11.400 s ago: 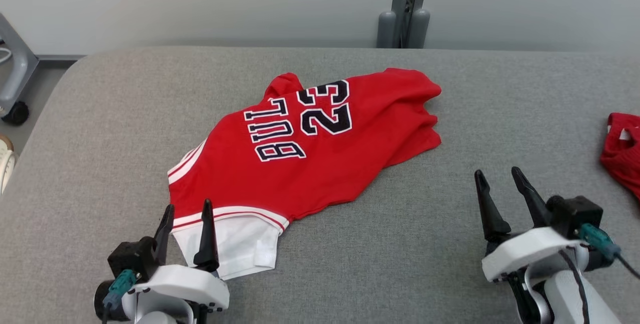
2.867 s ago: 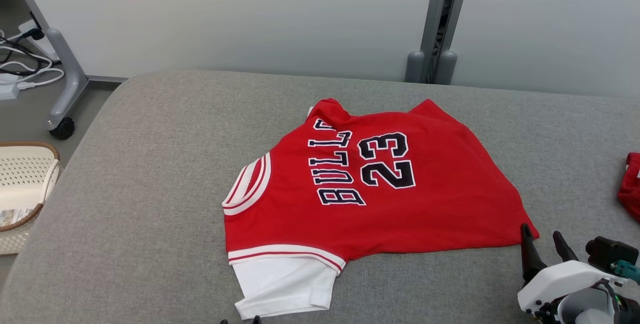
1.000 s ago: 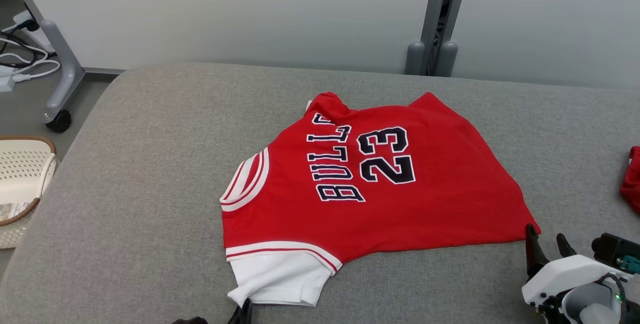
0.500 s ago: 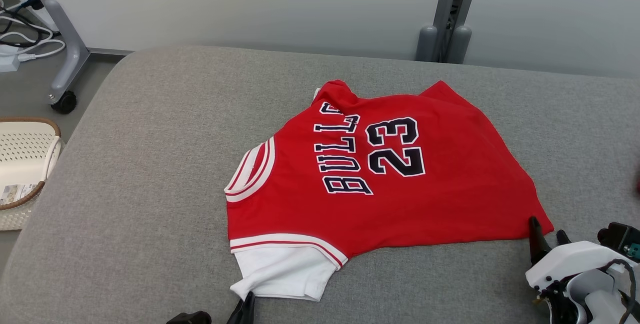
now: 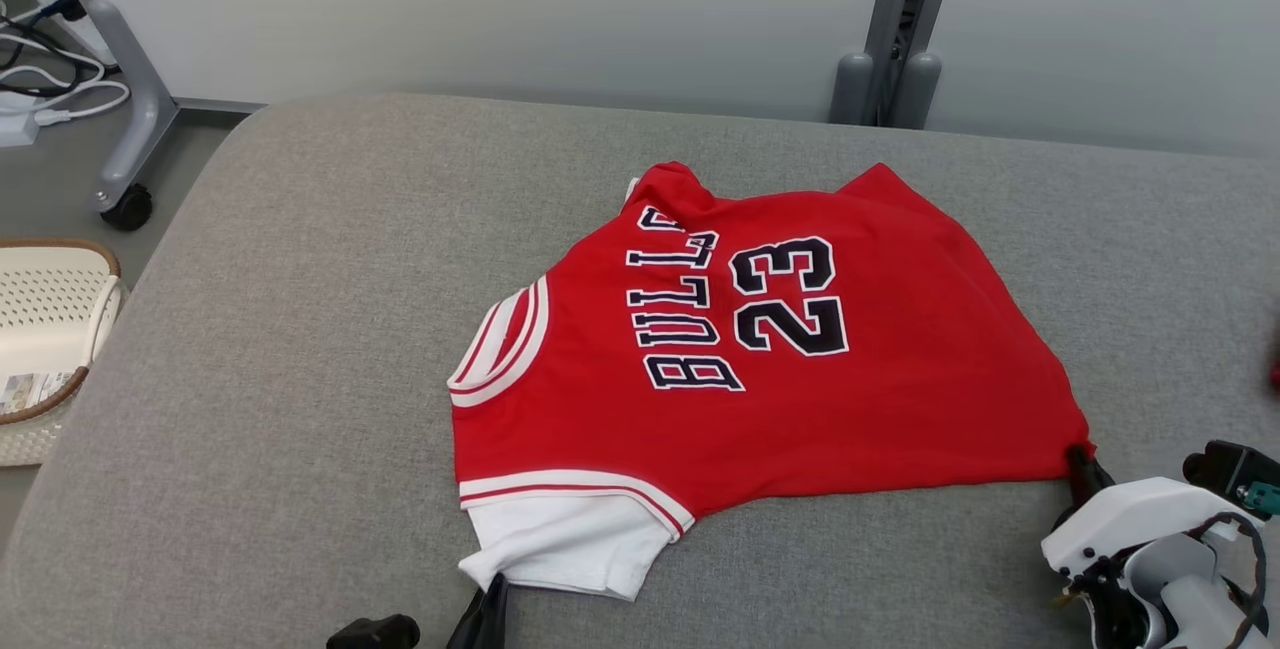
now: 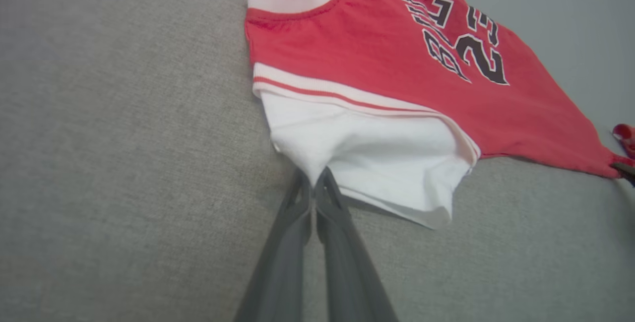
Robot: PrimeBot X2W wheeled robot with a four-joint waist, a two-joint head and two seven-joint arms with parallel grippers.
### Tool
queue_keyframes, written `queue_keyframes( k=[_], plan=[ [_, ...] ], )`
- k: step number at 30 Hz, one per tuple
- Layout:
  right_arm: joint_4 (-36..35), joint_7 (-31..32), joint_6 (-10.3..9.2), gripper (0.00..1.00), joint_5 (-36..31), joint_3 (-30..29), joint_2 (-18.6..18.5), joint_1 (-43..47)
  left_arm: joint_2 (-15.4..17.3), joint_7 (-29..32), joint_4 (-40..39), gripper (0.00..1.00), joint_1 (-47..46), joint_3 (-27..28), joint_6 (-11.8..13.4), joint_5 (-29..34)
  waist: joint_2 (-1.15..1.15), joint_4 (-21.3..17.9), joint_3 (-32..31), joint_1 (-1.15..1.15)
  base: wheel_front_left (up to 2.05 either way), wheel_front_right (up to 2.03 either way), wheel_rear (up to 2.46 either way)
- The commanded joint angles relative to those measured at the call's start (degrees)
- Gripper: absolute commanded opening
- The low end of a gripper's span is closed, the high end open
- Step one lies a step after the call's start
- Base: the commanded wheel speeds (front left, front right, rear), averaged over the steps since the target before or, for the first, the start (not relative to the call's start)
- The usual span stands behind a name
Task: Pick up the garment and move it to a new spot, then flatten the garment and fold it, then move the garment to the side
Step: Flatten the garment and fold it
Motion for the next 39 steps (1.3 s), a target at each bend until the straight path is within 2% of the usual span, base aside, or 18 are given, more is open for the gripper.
queue_keyframes(
  k=[1,8,20,29,39],
  plan=[
    [-0.2,-0.53,0.01,0.0,0.68,0.46,-0.98,0.37,0.27,-0.24,-0.77,0.0,-0.39,0.5,-0.17,-0.09,0.0,-0.36,-0.78,0.0,0.0,0.0,0.0],
    [-2.93,1.11,0.01,0.0,3.06,1.74,-2.09,0.38,0.29,-0.24,-4.38,0.0,0.33,2.53,-0.33,0.4,0.0,-1.34,-2.99,0.0,0.0,0.0,0.0],
    [-15.87,9.39,0.01,0.0,7.45,3.45,-5.71,-3.09,0.33,-0.24,-11.87,0.0,-3.39,6.93,-1.31,1.8,0.0,-3.51,-5.98,0.0,0.0,0.0,0.0],
    [-22.74,13.75,0.01,0.0,7.52,0.12,-6.45,-8.16,2.1,0.95,-13.76,0.0,-11.44,9.39,-0.87,1.56,0.0,-4.67,-7.34,0.0,0.0,0.0,0.0],
    [-24.76,16.69,0.01,0.0,3.49,-3.1,-4.31,-16.41,4.6,8.84,-12.98,0.0,-24.43,10.63,-0.89,-0.14,0.0,-6.56,-8.54,0.0,0.0,0.0,0.0]
  ],
)
